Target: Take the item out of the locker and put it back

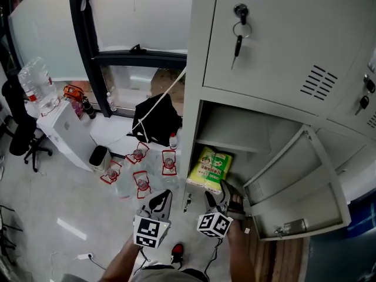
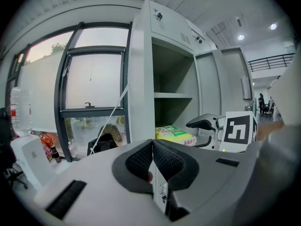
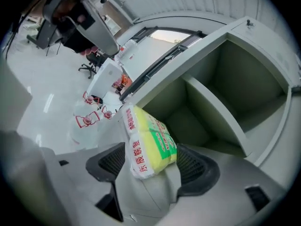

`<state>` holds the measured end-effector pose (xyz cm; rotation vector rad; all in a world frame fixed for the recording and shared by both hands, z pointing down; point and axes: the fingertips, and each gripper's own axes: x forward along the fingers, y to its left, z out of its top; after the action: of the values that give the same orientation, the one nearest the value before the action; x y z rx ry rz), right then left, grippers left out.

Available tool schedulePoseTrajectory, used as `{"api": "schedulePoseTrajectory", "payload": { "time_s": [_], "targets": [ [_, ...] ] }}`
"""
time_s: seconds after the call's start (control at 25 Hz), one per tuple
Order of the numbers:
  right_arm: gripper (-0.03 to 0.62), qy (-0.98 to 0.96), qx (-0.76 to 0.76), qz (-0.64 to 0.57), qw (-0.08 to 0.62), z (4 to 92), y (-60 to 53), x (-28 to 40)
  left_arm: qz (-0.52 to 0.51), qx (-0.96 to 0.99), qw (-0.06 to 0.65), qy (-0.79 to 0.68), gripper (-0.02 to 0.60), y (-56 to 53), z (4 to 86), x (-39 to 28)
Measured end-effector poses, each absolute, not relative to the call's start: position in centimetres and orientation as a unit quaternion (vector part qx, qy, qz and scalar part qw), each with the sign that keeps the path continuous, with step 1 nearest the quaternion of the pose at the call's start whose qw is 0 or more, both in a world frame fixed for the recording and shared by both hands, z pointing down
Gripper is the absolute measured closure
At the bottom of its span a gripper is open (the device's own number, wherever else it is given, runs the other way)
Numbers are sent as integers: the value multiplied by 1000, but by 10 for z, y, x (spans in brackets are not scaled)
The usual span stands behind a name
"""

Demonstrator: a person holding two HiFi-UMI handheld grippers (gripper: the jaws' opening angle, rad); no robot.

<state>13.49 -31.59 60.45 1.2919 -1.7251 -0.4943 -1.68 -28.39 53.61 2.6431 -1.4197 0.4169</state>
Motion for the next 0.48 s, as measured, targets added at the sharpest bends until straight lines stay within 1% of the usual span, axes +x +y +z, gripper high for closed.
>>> {"api": "schedulePoseTrajectory", "payload": {
  "time_s": [0.2, 0.48],
  "targets": [
    [261, -687, 505, -210, 479, 624, -328, 137, 142, 867, 61, -473, 558, -288, 540, -22],
    [263, -664, 515, -235, 488, 628, -340, 140, 145, 864, 68, -478, 558, -295, 545, -28]
  ]
}}
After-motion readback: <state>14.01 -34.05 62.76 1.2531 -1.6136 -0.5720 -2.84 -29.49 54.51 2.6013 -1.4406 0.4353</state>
